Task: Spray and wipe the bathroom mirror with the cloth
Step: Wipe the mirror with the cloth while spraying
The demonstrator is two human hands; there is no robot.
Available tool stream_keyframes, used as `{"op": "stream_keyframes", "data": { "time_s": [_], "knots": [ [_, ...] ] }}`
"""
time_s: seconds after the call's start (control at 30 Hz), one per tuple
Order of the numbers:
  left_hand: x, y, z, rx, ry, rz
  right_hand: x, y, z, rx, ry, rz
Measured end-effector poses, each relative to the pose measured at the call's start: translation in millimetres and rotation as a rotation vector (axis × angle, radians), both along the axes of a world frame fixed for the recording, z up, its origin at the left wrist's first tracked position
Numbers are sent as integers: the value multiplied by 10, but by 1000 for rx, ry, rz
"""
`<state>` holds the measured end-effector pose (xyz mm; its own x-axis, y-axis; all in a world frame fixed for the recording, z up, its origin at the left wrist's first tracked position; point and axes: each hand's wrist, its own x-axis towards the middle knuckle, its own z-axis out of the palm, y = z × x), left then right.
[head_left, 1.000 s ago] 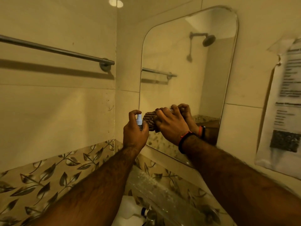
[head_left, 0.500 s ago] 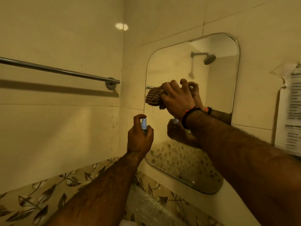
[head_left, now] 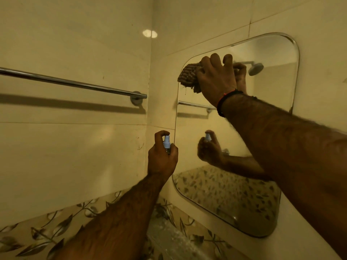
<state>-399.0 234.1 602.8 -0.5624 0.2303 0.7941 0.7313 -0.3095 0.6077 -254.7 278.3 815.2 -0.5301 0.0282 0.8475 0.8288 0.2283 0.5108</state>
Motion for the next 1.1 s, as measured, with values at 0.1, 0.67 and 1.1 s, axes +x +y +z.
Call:
{"op": "stream_keyframes", "data": {
  "time_s": [0.1, 0.67, 1.1],
  "knots": [
    [-35, 16, -43, -9, -18, 8, -54, 5, -13, -12, -9, 21],
    [74, -19, -361, -55, -38, 7, -393, 291, -1565, -195, -246, 187],
    [241, -148, -714, -144, -62, 29, -147, 195, -2722, -388, -382, 273]
  ]
}}
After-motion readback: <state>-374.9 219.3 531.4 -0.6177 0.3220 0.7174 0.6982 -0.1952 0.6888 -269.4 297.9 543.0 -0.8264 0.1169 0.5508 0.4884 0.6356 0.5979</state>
